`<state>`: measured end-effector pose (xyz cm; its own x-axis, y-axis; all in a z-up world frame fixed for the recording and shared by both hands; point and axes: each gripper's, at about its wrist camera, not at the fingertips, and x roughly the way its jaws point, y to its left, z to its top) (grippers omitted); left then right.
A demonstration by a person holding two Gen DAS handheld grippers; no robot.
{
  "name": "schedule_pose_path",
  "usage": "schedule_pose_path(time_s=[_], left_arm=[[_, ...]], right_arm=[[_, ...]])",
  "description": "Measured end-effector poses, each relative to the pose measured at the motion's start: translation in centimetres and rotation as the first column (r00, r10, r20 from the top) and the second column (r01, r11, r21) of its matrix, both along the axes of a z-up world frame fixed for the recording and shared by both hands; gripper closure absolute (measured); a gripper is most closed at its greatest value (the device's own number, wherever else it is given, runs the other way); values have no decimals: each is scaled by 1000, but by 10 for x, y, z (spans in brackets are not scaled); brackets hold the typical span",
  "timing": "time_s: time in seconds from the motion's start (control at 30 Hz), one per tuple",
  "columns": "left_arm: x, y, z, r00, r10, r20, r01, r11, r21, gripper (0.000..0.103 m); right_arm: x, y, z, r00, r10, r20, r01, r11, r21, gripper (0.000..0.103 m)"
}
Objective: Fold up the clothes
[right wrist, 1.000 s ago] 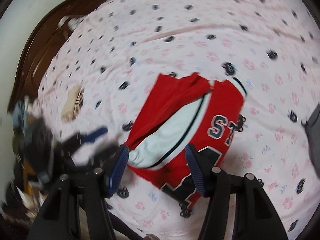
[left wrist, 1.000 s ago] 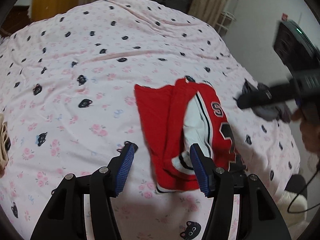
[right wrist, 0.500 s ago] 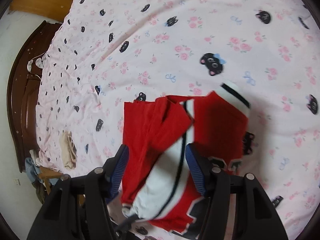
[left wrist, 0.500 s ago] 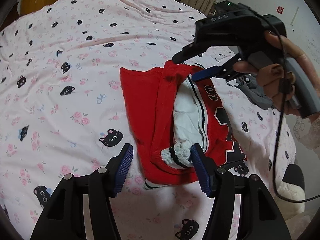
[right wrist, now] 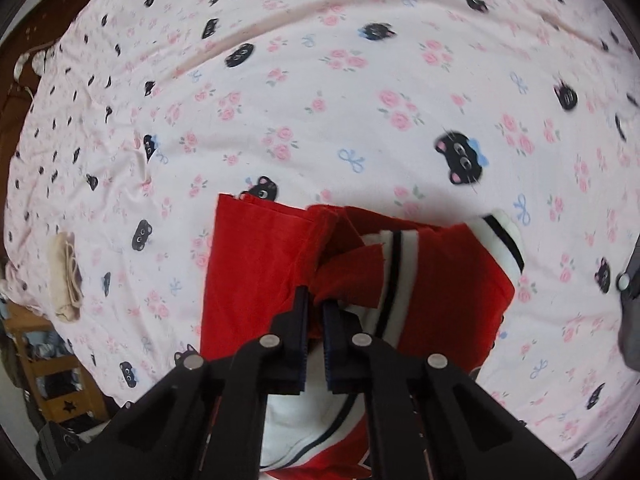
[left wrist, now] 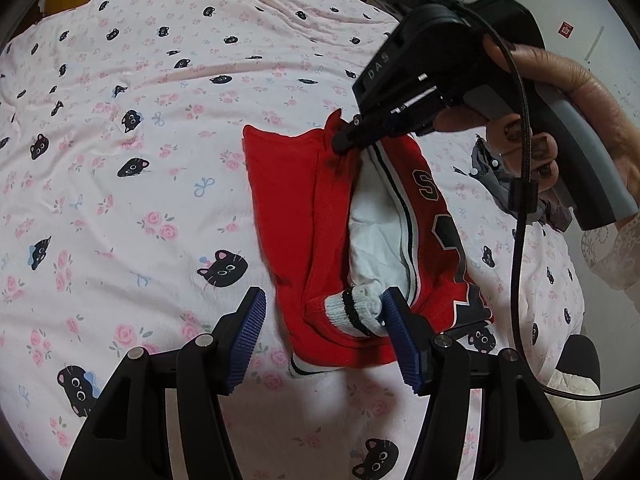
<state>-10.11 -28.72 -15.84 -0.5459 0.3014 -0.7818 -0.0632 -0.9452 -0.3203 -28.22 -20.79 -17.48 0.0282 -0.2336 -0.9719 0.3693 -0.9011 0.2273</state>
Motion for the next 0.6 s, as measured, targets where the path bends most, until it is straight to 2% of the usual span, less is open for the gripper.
schedule_pose_path(time_s=[0.27,0.6], left_arm=[[1,-3,-2,1000,-4,18,4,1000,3,46],[4,-11,-8,999,3,34,-4,1000,30,41]], right_arm=[[1,-40,11,997,74,-15,-73,996,52,96],[3,-91,-16,985,172,-6,-168,967,190,91]])
